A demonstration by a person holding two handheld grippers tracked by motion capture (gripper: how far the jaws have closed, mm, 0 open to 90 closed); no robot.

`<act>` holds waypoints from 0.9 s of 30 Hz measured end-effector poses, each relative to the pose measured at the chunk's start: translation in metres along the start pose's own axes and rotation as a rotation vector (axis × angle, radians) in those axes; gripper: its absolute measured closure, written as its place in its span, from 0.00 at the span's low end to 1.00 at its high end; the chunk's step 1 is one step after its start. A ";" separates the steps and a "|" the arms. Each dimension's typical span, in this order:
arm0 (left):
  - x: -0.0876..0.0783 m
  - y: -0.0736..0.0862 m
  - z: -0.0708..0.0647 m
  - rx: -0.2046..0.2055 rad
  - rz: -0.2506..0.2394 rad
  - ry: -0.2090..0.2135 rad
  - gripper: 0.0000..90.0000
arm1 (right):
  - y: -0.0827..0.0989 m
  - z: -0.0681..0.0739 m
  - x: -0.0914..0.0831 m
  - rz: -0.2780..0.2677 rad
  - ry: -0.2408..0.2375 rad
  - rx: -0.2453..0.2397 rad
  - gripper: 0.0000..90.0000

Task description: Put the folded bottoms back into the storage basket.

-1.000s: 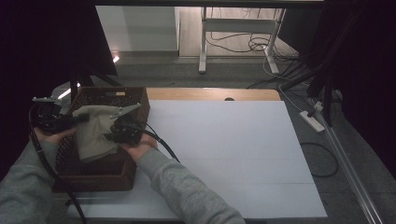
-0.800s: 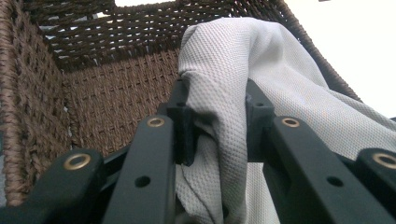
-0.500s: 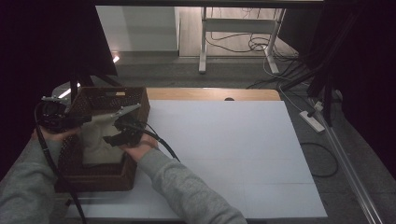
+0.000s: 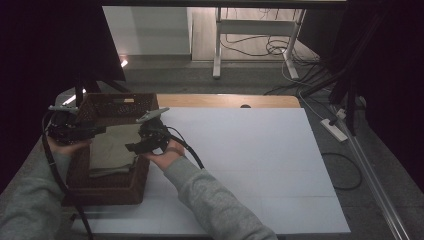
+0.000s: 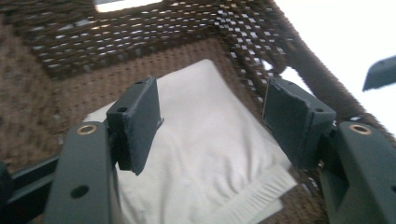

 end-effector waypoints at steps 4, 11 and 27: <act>0.003 0.001 -0.015 0.015 0.002 0.042 0.40 | 0.006 -0.008 -0.015 0.000 0.015 0.000 0.37; 0.010 0.007 -0.044 0.049 0.027 0.107 0.41 | 0.025 -0.023 -0.045 0.015 0.060 -0.007 0.37; 0.015 0.022 -0.103 0.099 0.028 0.192 0.40 | 0.082 -0.053 -0.131 0.020 0.162 0.028 0.37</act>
Point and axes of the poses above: each handheld gripper's, and its own axes: x roughly forward along the jaws, y roughly out of its underside, z roughly to its left, the point moved 9 cm from there along x, roughly forward along the jaws, and after that the axes turned 6 degrees about -x, right-handed, at the moved point
